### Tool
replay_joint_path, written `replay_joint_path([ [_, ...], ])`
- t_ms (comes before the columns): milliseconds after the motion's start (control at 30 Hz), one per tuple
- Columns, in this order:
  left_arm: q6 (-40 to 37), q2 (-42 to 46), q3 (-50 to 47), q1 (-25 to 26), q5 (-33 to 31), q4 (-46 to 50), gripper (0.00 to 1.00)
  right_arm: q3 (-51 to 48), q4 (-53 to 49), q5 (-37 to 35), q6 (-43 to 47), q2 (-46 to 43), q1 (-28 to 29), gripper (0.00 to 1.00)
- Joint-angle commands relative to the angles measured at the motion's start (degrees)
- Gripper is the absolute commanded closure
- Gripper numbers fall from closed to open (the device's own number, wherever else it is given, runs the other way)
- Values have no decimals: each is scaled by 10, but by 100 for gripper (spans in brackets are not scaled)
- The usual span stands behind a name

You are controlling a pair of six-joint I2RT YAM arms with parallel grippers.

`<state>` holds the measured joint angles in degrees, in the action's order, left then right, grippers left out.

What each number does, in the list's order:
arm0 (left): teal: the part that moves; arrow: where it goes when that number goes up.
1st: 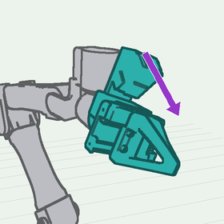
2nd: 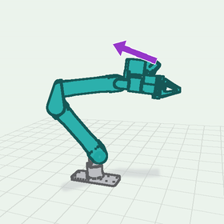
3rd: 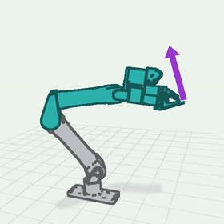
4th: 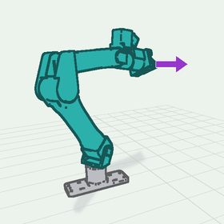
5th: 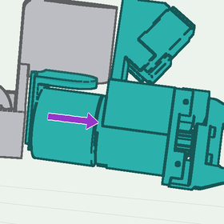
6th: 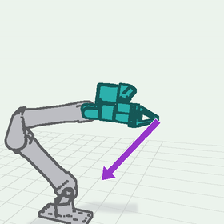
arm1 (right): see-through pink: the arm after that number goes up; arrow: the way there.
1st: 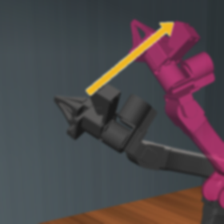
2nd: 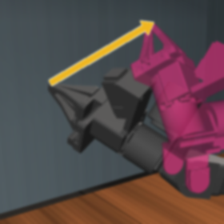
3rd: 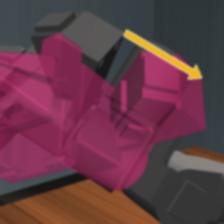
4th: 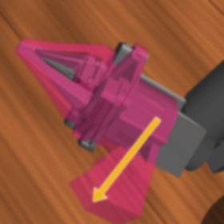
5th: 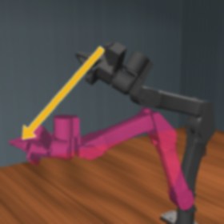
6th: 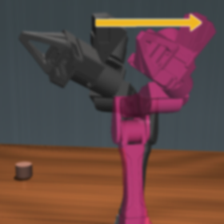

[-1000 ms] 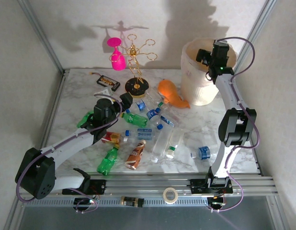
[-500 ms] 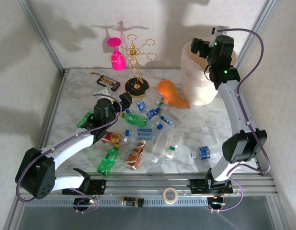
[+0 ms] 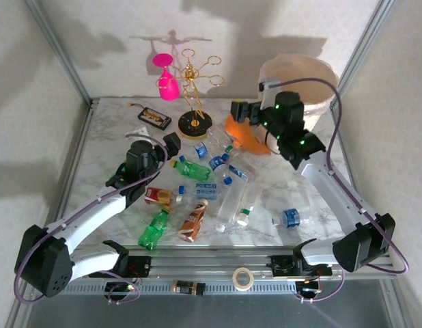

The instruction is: Put the plastic bottles in the bin

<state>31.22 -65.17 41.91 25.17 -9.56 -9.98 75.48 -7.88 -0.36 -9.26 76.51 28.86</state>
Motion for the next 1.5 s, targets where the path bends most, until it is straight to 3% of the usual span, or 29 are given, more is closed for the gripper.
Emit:
replay_joint_path([
  [0,-15,39,9,-19,-11,76,0,-50,20,4,-29,-27,36,1],
  [367,13,148,-69,-48,-9,246,0,-214,94,6,-158,-20,107,1],
  [600,44,150,-118,-65,-37,243,1,-217,81,-13,-178,23,135,1],
  [867,22,54,-104,-191,-56,120,0,-217,87,-31,-190,40,145,1],
  [1067,31,-44,-82,-281,13,40,0,-219,80,-46,-194,42,149,1],
  [1233,9,-116,-55,-312,70,8,0,-226,79,-52,-194,41,151,1],
  [1467,-16,-201,1,-317,145,38,0,-235,80,-63,-193,35,154,1],
])
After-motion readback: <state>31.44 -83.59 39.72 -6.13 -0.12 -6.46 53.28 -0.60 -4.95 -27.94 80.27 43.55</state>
